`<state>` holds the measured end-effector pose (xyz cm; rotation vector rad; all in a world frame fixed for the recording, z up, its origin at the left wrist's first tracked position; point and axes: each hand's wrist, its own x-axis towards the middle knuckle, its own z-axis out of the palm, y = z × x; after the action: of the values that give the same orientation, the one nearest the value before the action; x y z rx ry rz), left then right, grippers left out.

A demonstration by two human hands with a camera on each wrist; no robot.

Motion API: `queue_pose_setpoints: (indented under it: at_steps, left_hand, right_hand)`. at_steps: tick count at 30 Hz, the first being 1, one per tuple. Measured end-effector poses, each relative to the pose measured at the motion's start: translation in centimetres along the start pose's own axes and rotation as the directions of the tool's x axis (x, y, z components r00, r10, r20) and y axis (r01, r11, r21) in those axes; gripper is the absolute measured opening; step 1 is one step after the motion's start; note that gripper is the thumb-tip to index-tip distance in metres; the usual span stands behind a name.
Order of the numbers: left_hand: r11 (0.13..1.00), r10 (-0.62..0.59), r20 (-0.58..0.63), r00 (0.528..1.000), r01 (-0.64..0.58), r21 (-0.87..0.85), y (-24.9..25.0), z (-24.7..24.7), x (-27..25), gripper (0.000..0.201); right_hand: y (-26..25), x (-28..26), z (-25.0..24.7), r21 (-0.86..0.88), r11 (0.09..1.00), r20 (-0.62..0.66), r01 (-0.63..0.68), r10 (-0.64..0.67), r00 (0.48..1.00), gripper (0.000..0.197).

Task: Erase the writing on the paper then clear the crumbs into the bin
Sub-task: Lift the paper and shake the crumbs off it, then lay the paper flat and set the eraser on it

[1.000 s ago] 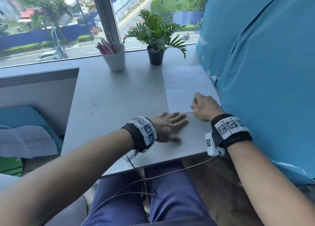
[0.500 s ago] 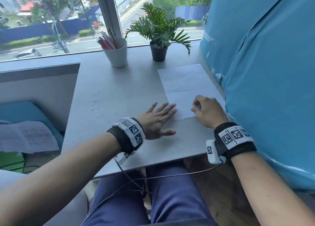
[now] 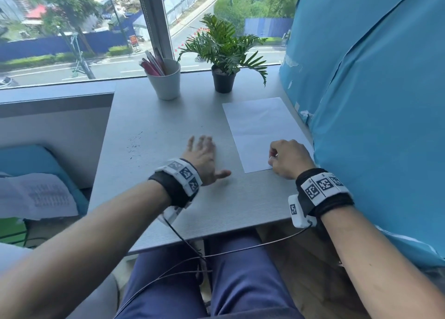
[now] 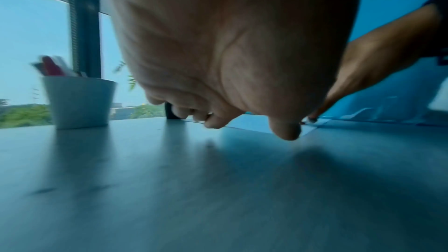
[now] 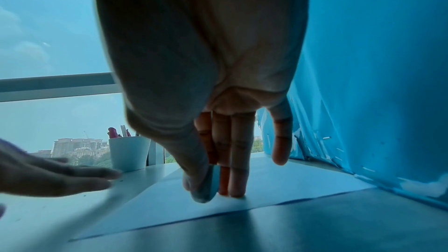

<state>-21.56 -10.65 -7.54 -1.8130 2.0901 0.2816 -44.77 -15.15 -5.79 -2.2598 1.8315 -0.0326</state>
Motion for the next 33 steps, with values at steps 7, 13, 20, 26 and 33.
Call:
queue_pose_setpoints:
  at_steps: [7, 13, 20, 26, 33]
  left_hand:
    - [0.931, 0.335, 0.047, 0.941, -0.322, -0.174, 4.4, 1.1, 2.0, 0.085]
    - [0.973, 0.06, 0.054, 0.997, -0.046, -0.226, -5.3, 3.0, -0.4, 0.095]
    - [0.976, -0.19, 0.077, 0.979, 0.197, -0.097, -7.4, 4.2, -5.8, 0.109]
    - [0.965, 0.243, -0.004, 0.97, -0.243, -0.096, -2.7, 2.3, -5.8, 0.096]
    - [0.866, 0.498, 0.064, 0.865, -0.491, -0.099, 0.3, 2.9, -4.0, 0.078]
  right_hand:
    - [-0.8, -0.5, 0.0, -0.045, 0.999, -0.004, -0.001, 0.001, 1.0, 0.005]
    - [-1.9, 0.1, -0.5, -0.106, 0.994, -0.039, 0.002, -0.006, 0.999, 0.006]
    - [-1.7, -0.1, -1.2, -0.016, 1.0, 0.015, -0.015, 0.015, 1.0, 0.042]
    - [-0.7, -5.5, 1.2, 0.138, 0.985, -0.227, 0.105, -0.072, 0.971, 0.031]
    - [1.3, -7.1, 4.2, 0.102, 0.991, -0.102, 0.092, -0.081, 0.991, 0.046]
